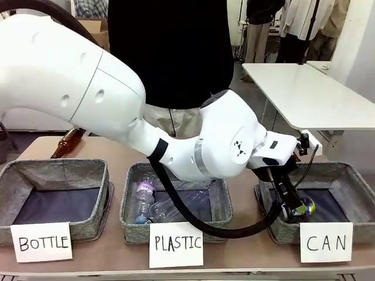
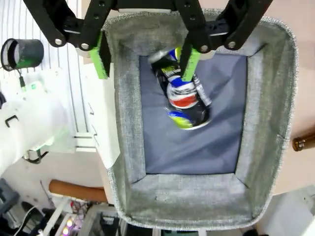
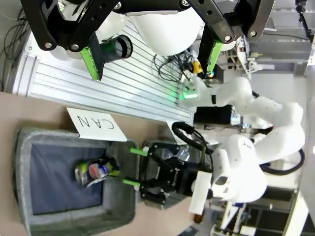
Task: Sort the can waste into the basket.
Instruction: Pick up the can waste from the table and place it in the right Fabric basket.
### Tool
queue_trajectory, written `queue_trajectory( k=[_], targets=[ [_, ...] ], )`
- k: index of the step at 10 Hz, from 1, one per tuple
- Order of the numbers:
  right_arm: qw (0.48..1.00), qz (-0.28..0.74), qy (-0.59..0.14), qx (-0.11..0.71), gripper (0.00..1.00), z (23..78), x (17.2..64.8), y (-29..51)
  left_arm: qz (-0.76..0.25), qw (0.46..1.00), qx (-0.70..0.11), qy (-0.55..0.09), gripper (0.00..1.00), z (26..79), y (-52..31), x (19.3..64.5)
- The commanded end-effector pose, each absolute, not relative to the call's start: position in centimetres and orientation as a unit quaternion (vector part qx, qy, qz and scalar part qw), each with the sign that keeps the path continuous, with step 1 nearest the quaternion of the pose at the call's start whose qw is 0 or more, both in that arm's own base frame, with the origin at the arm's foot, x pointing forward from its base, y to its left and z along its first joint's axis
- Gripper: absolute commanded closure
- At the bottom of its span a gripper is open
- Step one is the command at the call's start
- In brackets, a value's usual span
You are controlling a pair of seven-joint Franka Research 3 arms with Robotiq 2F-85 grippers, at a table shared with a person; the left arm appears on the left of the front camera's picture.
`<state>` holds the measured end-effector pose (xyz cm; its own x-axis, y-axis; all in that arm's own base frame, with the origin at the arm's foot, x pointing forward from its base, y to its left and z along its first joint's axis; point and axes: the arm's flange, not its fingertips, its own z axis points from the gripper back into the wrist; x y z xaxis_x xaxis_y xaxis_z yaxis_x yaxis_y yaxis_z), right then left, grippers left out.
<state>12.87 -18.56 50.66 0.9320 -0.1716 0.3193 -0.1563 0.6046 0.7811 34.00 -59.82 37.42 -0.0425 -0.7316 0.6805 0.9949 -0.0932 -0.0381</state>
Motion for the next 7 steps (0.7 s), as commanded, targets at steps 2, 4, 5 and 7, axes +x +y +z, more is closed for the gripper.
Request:
queue_trajectory(
  k=[2, 4, 5, 7],
  targets=[
    [0.873, -0.016, -0.187, 0.45, 0.0, 50.6, 12.4, -18.3, -0.678, 0.635, -0.285, -0.235, 0.0, 38.0, -59.7, 34.1],
    [0.873, -0.016, -0.187, 0.45, 0.0, 50.6, 12.4, -18.3, -0.667, 0.65, -0.288, -0.223, 0.0, 38.6, -59.4, 34.4],
    [0.873, -0.016, -0.187, 0.45, 0.0, 50.6, 12.4, -18.3, -0.657, 0.668, -0.278, -0.214, 0.0, 39.3, -58.8, 34.5],
    [0.877, -0.005, -0.184, 0.445, 0.0, 50.7, 12.9, -18.6, -0.611, 0.746, -0.223, -0.142, 0.0, 44.3, -54.1, 35.7]
  ],
)
